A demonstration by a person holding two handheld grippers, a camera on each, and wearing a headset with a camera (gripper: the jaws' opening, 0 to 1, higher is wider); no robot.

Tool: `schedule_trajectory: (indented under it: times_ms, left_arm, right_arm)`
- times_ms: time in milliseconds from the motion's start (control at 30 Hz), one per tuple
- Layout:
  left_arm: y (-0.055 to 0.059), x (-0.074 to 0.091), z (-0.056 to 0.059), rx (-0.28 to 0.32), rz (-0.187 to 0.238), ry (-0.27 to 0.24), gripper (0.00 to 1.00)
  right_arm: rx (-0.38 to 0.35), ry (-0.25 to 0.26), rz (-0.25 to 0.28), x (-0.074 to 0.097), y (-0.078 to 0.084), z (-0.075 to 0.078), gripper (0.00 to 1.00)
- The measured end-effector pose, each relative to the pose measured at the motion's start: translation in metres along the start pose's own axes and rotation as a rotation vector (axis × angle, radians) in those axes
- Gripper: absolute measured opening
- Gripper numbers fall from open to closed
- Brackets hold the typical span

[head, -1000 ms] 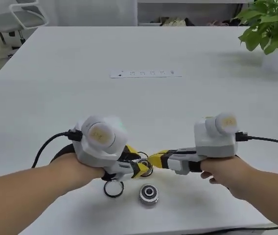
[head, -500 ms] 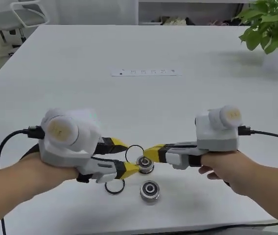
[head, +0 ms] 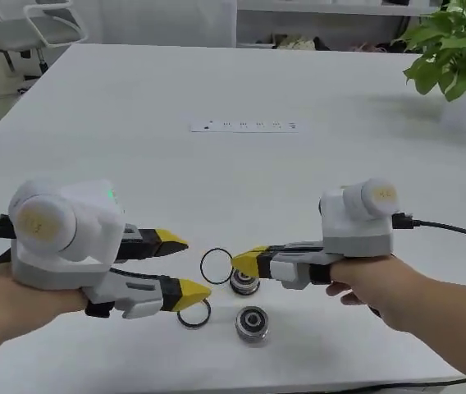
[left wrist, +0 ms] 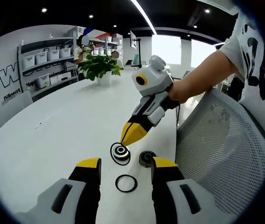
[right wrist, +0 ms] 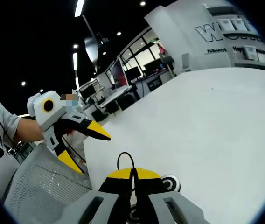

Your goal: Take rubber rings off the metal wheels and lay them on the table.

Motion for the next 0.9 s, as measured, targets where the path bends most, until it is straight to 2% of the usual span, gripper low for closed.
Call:
schedule_trajectory:
  times_ms: [333, 500, 900]
  left_arm:
    - [0.012, 0.016, -0.008, 0.017, -0.015, -0.040, 0.48]
    - [0.015, 0.021, -0.010, 0.021, -0.014, -0.056, 0.50]
    - [0.025, 0.028, -0.013, 0.036, -0.031, -0.075, 0.52]
  right_arm:
    - [0.004, -0.007, -0.066, -0.020, 0.003, -0.002, 0.00]
    - [-0.012, -0.009, -0.100, -0.029, 0.009, 0.000, 0.00]
    - [-0.054, -0.008, -0.148, -0.039, 0.022, 0.002, 0.00]
Point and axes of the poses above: the centre of the closed fingertips' face, and the gripper's own axes: x roughly backward along the fingers, z roughly to its right, y roughly out of its underside, the point moved 10 cm from there along x, roughly backward along the fingers, and after that the axes turned 10 degrees about -y, right-handed, at the moved point
